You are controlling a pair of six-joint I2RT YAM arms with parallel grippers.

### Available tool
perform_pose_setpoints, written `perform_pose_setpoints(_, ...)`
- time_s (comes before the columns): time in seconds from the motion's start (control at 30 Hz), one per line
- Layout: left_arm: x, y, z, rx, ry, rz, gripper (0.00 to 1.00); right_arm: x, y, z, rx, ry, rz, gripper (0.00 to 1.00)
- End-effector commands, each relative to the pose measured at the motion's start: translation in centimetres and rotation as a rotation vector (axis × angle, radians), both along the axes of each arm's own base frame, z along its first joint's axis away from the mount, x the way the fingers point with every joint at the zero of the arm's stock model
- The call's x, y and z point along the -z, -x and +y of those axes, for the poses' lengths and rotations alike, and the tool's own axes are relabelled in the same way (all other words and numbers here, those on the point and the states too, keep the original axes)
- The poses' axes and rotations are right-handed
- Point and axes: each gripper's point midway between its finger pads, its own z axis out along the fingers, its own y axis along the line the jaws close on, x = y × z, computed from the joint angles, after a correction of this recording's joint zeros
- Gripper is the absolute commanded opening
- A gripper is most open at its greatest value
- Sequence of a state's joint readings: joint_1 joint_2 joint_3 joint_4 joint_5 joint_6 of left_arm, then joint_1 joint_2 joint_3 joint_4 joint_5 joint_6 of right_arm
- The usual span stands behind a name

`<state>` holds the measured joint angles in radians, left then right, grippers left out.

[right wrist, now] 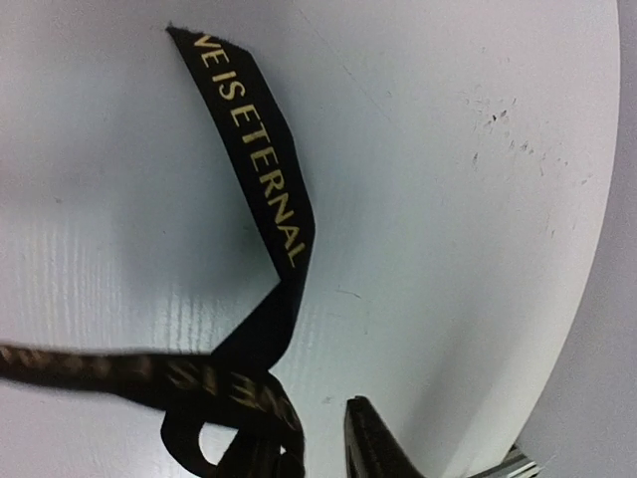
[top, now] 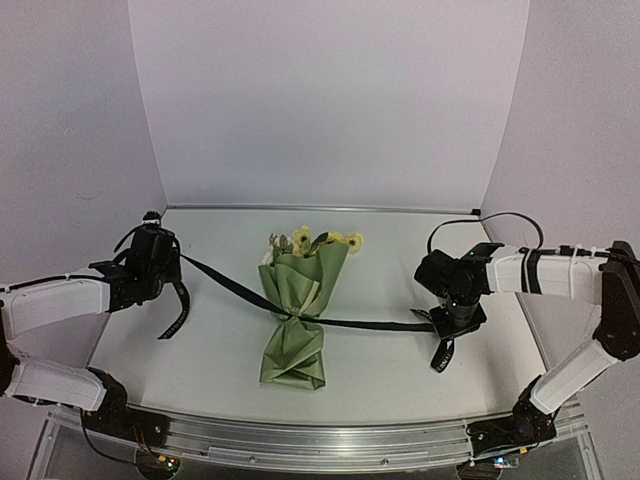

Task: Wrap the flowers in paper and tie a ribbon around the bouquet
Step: Tie the ribbon around the folded bouquet.

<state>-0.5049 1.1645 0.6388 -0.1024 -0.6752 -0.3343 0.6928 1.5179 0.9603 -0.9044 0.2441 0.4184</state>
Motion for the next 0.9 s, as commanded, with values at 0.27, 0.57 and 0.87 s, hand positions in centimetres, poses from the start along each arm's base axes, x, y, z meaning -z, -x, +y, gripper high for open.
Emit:
perform_pose_setpoints(0.27, -6.8, 0.7, 0.5, 0.050, 0.047, -0.195, 0.76, -2.4, 1.9, 1.2, -0.127, -0.142, 0.031, 0.65)
perform_pose_setpoints(0.57, -8.5, 2.8, 3.0, -0.034, 0.006, -0.188, 0.85, -4.2, 1.5, 3.5, -0.201, -0.245, 0.030, 0.76)
perform_pose_setpoints(0.87, -8.3, 3.6, 8.3, -0.248, -0.050, -0.141, 0.97, -3.7, 1.8, 4.6, -0.220, -0.281, 0.077, 0.77)
